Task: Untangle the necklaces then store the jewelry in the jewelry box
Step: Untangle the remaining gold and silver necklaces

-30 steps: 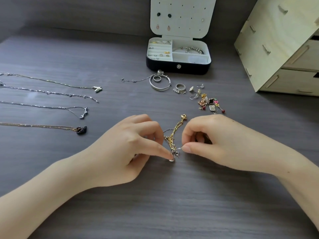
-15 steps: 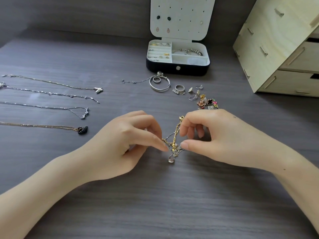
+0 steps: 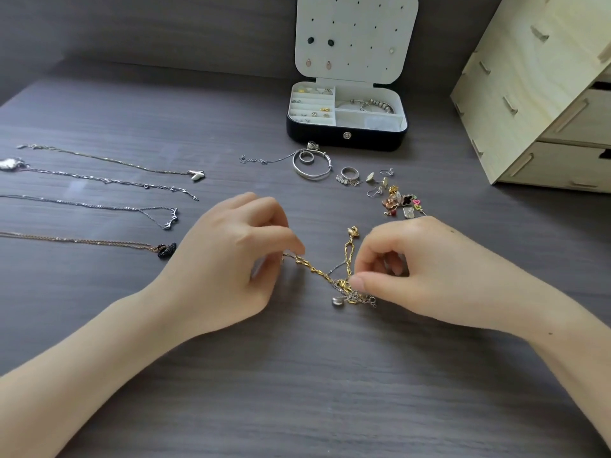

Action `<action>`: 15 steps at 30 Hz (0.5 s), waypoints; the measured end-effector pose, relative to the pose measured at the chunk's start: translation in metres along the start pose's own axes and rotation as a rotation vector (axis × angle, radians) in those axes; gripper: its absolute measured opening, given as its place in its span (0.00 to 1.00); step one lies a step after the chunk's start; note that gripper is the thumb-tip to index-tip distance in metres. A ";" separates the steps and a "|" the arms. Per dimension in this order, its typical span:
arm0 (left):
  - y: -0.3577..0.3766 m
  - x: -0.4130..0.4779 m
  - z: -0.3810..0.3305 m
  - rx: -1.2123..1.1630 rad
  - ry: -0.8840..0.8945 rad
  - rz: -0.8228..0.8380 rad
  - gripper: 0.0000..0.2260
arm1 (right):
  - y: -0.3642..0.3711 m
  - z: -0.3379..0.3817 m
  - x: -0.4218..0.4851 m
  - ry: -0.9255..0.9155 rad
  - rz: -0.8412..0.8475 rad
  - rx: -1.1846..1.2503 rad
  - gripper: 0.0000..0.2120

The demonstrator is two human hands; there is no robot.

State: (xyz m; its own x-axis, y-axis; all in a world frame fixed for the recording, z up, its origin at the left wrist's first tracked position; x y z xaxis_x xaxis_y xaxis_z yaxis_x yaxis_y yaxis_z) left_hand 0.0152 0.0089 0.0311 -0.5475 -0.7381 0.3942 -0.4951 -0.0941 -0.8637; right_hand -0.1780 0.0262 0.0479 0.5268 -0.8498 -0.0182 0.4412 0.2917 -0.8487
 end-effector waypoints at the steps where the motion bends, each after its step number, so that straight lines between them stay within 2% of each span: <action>1: 0.000 -0.001 -0.004 -0.014 0.045 0.009 0.14 | 0.000 0.000 0.002 -0.013 -0.074 0.010 0.06; 4: 0.004 -0.004 -0.012 -0.039 0.162 0.055 0.18 | 0.006 0.001 0.010 -0.064 -0.167 -0.061 0.05; 7: 0.010 -0.006 -0.011 -0.039 0.190 0.105 0.20 | 0.014 0.001 0.018 -0.081 -0.116 -0.163 0.07; 11: 0.015 -0.007 -0.008 -0.023 0.193 0.135 0.20 | 0.015 0.005 0.025 -0.121 -0.038 -0.220 0.04; 15: 0.015 -0.007 -0.010 -0.035 0.204 0.141 0.22 | 0.020 0.004 0.032 -0.086 -0.104 -0.299 0.05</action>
State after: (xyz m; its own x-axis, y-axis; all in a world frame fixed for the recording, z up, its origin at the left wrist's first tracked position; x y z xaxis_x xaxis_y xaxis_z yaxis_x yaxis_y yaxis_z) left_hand 0.0053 0.0193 0.0186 -0.7361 -0.5917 0.3288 -0.4249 0.0258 -0.9049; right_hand -0.1492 0.0065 0.0320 0.5548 -0.8246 0.1107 0.2695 0.0523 -0.9616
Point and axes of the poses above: each hand's wrist, its own x-axis towards the middle knuckle, its own y-axis out of the palm, z = x × y, the point moved 3 cm from there along x, towards the middle knuckle, and after that the axes turned 5 degrees about -y, right-handed, at the moved point
